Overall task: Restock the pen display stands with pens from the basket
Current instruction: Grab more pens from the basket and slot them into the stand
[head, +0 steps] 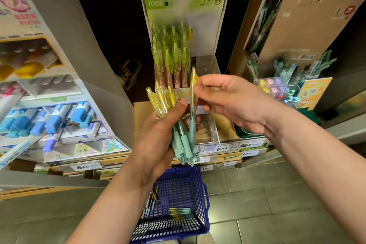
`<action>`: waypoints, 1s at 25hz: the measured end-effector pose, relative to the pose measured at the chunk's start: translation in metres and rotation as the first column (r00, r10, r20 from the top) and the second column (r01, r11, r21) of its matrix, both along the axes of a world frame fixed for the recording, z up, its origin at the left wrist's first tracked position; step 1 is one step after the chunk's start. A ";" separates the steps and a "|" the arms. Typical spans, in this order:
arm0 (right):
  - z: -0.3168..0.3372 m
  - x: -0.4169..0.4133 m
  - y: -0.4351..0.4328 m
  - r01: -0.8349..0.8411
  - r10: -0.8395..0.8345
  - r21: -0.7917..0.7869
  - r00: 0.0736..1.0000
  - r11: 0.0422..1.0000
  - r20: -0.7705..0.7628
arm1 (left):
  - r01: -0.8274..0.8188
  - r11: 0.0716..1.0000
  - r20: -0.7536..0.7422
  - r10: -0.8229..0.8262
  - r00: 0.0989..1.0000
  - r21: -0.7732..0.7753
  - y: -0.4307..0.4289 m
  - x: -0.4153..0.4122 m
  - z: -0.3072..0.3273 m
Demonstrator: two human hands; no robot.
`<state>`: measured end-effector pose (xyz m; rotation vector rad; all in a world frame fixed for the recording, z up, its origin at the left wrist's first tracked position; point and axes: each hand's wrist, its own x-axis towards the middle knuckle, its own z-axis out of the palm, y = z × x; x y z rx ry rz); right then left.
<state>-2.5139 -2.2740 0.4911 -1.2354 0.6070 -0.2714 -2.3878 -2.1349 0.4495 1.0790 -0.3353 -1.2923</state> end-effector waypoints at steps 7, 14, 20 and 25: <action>0.044 0.015 -0.046 0.563 -0.498 -0.404 0.826 0.721 0.263 | 0.013 1.000 0.004 -0.013 1.000 0.002 0.000 -0.001 -0.004; 0.032 0.039 -0.057 0.505 -0.510 -0.705 0.828 0.498 0.233 | 0.014 1.000 0.053 -0.014 0.999 0.001 0.004 -0.002 -0.004; 0.026 0.049 -0.051 0.188 -0.499 -0.888 0.865 0.419 -0.052 | 0.010 1.000 0.066 -0.010 0.998 0.008 0.007 -0.002 -0.006; 0.024 0.048 -0.045 0.048 -0.480 -0.873 0.849 0.485 -0.220 | -0.004 1.000 0.090 0.004 0.996 0.001 0.006 -0.002 -0.005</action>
